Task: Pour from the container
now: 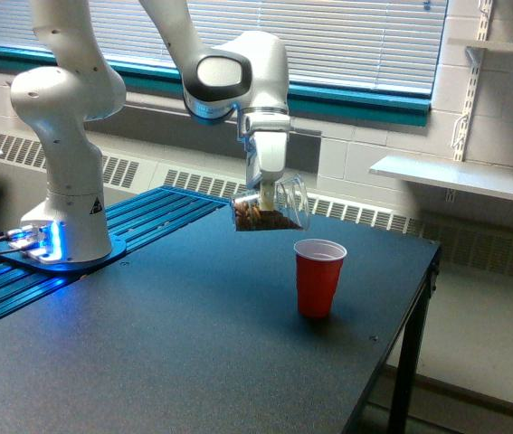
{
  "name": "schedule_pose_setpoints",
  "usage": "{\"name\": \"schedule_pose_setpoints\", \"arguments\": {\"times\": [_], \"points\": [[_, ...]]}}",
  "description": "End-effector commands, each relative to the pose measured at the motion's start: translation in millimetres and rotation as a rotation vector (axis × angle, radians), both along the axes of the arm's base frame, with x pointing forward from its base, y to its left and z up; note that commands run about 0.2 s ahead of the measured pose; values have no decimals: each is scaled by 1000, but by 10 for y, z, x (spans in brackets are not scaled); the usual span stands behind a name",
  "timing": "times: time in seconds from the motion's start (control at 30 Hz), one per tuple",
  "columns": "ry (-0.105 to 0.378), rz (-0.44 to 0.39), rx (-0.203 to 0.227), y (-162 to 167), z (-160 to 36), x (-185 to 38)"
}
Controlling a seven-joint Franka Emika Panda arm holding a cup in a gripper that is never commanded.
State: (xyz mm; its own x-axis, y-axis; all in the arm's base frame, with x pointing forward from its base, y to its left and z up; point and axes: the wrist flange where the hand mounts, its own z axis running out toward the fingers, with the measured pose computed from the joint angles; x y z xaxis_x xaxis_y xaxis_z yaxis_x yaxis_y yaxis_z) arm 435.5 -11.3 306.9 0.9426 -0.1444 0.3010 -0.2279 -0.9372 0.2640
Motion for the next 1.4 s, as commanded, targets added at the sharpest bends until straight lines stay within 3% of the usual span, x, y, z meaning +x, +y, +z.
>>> {"name": "schedule_pose_setpoints", "arguments": {"times": [0.03,0.53,1.4], "points": [[23,44,-37,86,10,38],[81,70,-92,203,-2,87],[186,116,-204,317,165,271]]}}
